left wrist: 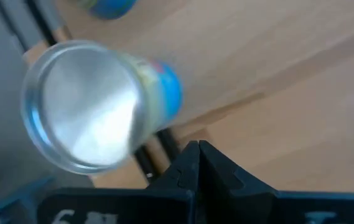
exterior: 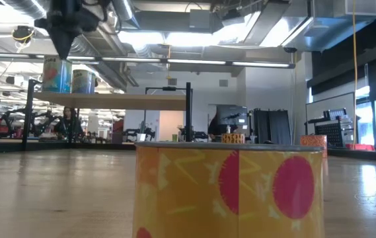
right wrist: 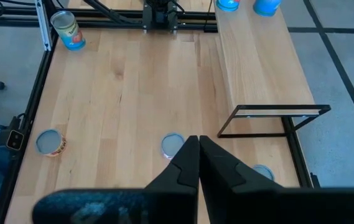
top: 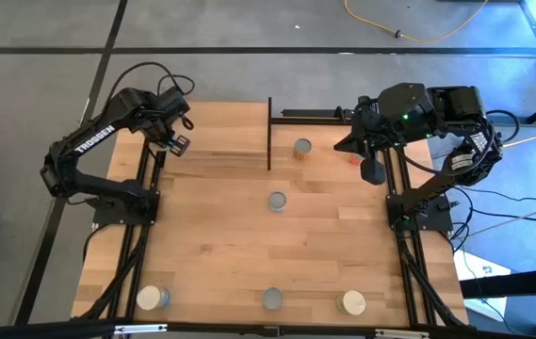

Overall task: Pick and place cans onto a shelf
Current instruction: Put the blue canned tomatoes on the shelf

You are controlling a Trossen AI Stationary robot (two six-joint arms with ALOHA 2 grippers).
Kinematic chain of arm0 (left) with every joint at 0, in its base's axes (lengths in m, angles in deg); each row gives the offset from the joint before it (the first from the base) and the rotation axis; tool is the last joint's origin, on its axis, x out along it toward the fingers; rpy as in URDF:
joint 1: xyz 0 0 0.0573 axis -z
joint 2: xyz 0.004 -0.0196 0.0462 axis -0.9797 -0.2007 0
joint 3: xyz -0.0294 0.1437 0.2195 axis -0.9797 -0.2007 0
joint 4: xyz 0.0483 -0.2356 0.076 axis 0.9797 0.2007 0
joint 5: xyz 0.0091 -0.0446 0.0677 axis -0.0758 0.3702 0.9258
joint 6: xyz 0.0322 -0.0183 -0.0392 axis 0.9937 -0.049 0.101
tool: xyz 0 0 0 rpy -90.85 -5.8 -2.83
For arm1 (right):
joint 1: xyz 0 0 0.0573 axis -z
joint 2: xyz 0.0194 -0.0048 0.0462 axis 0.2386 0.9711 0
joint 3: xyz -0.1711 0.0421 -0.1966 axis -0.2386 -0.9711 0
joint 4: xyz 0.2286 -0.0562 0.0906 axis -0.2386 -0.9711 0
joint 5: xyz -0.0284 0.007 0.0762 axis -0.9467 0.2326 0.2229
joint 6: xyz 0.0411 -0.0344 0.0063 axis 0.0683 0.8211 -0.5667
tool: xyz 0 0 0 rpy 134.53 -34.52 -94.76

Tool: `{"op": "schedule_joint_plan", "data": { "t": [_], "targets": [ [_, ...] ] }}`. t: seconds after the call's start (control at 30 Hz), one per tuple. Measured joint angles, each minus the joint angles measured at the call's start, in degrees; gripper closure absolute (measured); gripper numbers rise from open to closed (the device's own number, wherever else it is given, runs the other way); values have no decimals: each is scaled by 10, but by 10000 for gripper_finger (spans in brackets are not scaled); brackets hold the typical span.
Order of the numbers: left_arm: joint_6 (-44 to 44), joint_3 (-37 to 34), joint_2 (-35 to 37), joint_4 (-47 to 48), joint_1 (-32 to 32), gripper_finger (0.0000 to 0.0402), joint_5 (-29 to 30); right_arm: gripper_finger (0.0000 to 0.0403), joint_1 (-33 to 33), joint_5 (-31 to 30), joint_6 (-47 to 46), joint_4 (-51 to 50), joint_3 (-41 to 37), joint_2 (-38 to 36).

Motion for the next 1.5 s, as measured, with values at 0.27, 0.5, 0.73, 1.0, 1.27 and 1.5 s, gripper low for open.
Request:
{"op": "schedule_joint_plan", "data": {
  "t": [0.27, 0.5, 0.73, 1.0, 1.27, 1.5],
  "targets": [
    [2, 132, 0, -1, 88, 401, -54, 392, 0, -5, 6, 0, 0, 0],
    [85, 179, 17, -1, 187, 401, -142, 392, 0, -4, -4, -16, 0, 0],
    [101, 161, 67, 0, 276, 401, -195, 392, 0, 38, -3, -16, 0, 0],
    [100, 112, 129, -1, 343, 401, -273, 392, 0, 103, 12, -16, 0, 0],
    [25, 42, 178, 0, 387, 401, -277, 398, -39, 148, 23, -16, 0, -1],
    [-10, 19, 248, -64, 404, 401, -268, 396, -76, 132, 2, -16, -1, -24]
  ]
}}
